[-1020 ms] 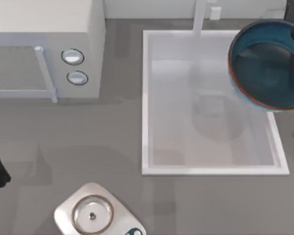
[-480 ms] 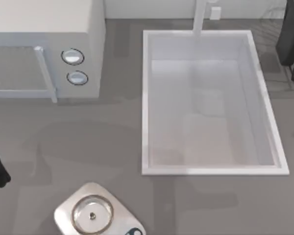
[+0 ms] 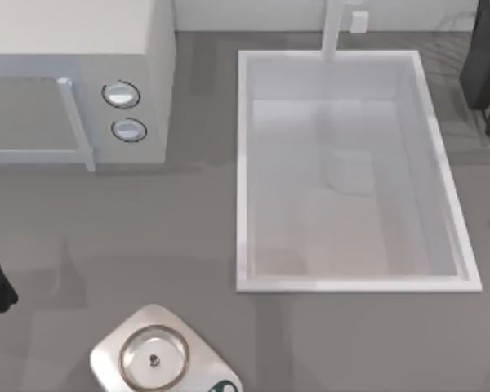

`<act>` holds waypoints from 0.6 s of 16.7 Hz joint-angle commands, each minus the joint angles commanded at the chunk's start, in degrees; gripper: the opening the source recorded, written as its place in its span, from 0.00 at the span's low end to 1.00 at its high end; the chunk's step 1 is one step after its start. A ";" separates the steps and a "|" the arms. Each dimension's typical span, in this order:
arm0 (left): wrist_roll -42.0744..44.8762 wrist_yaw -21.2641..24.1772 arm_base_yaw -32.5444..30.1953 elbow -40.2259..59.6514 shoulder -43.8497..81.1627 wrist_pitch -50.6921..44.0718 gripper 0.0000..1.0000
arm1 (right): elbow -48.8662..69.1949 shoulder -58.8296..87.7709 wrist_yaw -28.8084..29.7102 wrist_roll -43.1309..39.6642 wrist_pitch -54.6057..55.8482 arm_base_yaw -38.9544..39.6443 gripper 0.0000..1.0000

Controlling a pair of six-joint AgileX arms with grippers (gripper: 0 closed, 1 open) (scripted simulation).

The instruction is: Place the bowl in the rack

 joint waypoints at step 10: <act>0.00 0.00 0.00 0.00 0.00 0.00 1.00 | -0.75 12.44 4.26 0.07 12.85 4.16 0.00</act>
